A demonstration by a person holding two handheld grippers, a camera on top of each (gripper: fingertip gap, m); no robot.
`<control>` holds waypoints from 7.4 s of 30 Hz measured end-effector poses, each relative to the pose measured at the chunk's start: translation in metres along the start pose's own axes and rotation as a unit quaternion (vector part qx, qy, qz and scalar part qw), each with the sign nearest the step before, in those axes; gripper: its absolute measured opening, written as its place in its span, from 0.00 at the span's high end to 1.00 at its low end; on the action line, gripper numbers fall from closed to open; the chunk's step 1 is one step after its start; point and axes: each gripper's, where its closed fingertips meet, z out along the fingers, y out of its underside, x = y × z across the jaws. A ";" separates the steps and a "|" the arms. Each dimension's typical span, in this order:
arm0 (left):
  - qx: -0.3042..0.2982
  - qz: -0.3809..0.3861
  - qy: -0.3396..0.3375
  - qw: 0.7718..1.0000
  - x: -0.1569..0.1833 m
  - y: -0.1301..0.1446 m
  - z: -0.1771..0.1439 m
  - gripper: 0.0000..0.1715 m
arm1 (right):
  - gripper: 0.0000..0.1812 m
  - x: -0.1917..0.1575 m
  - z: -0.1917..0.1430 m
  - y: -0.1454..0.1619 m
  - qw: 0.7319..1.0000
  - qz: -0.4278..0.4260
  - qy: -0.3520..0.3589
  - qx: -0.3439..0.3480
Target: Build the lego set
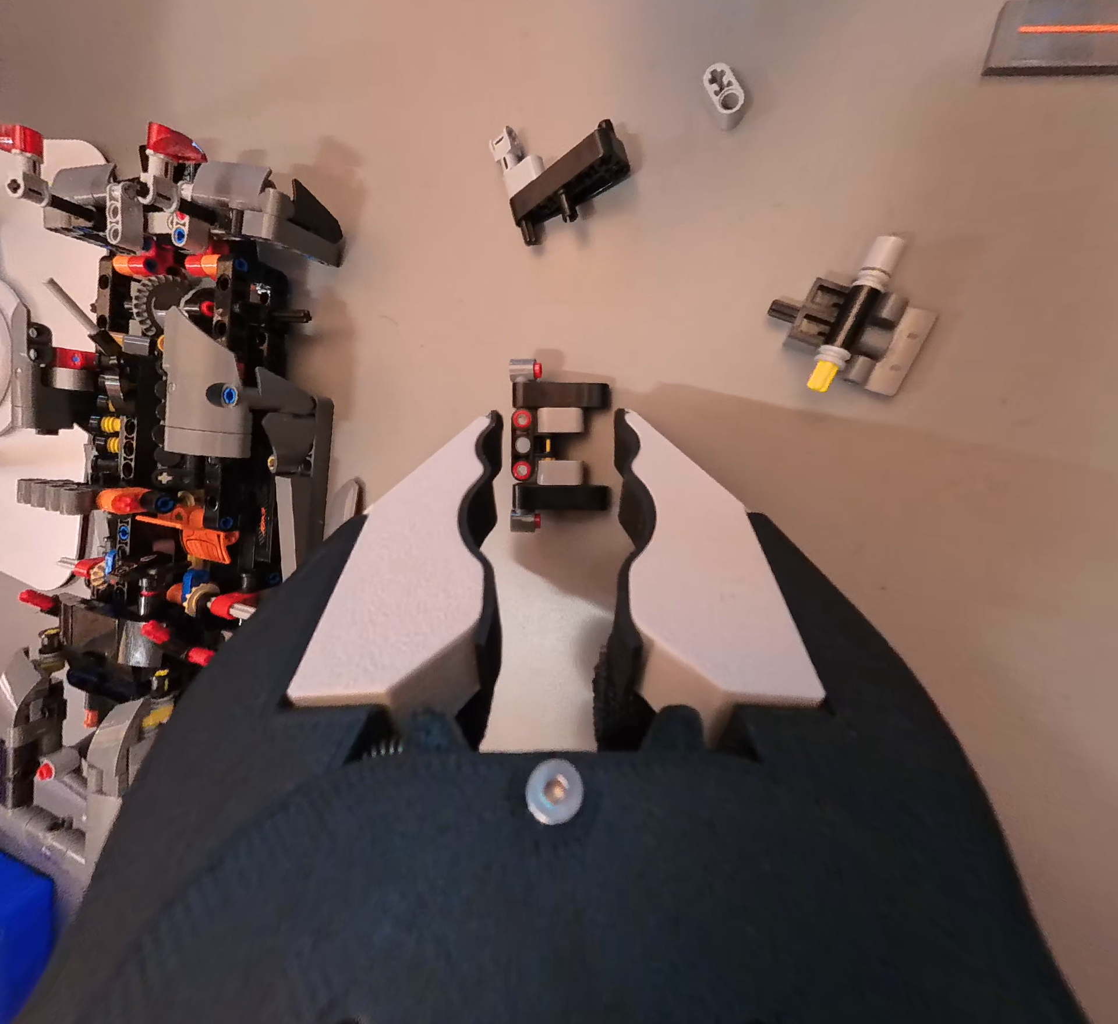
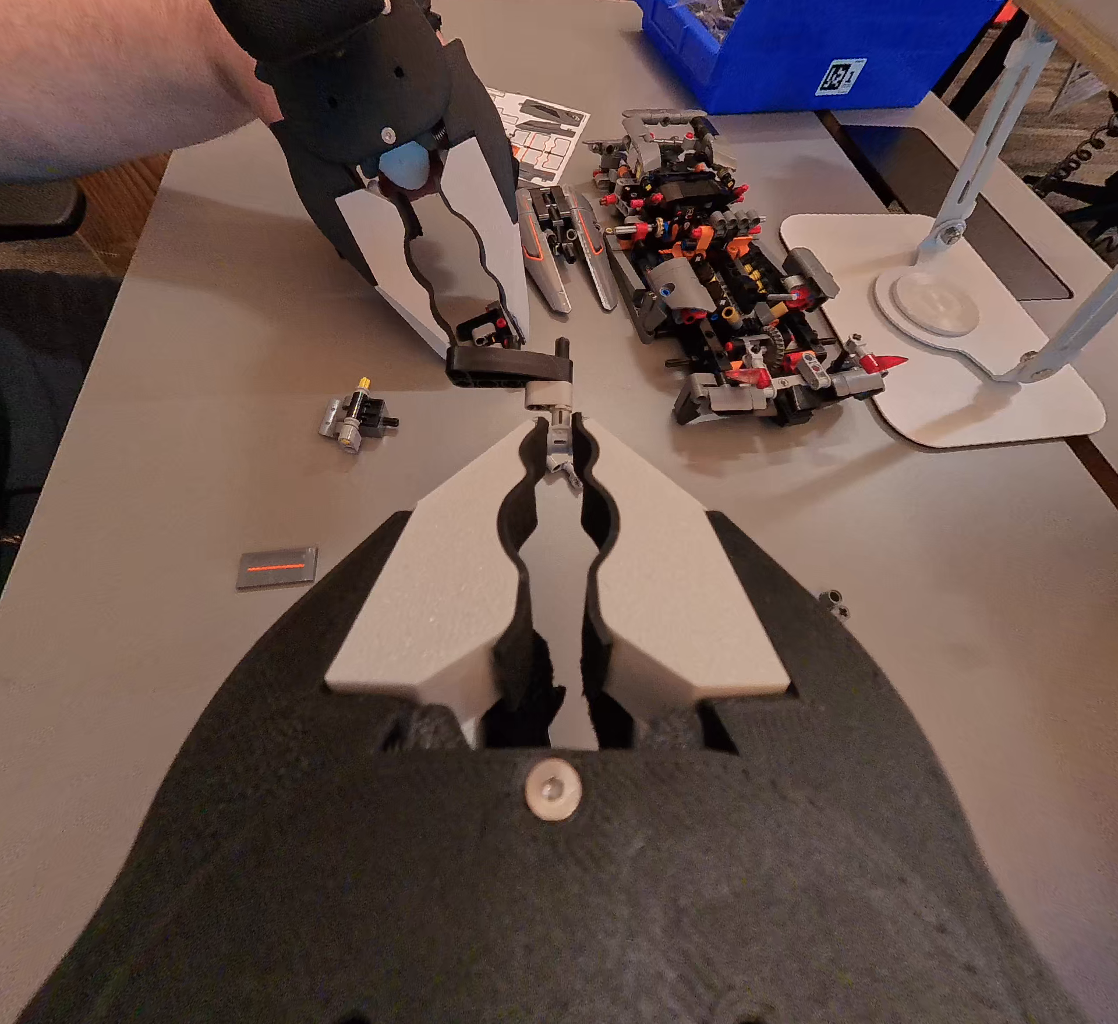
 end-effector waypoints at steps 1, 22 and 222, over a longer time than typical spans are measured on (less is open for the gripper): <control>0.000 -0.001 0.000 1.000 0.000 0.000 0.000 0.80 | 0.97 0.000 0.000 0.000 1.000 0.000 0.000 0.000; 0.044 0.002 0.079 0.996 0.072 -0.026 -0.015 0.88 | 0.97 -0.006 0.006 0.007 1.000 0.000 -0.020 -0.020; 0.448 -0.079 -0.210 0.865 -0.052 -0.103 -0.184 0.83 | 0.98 -0.017 0.022 -0.135 0.940 -0.249 0.223 0.071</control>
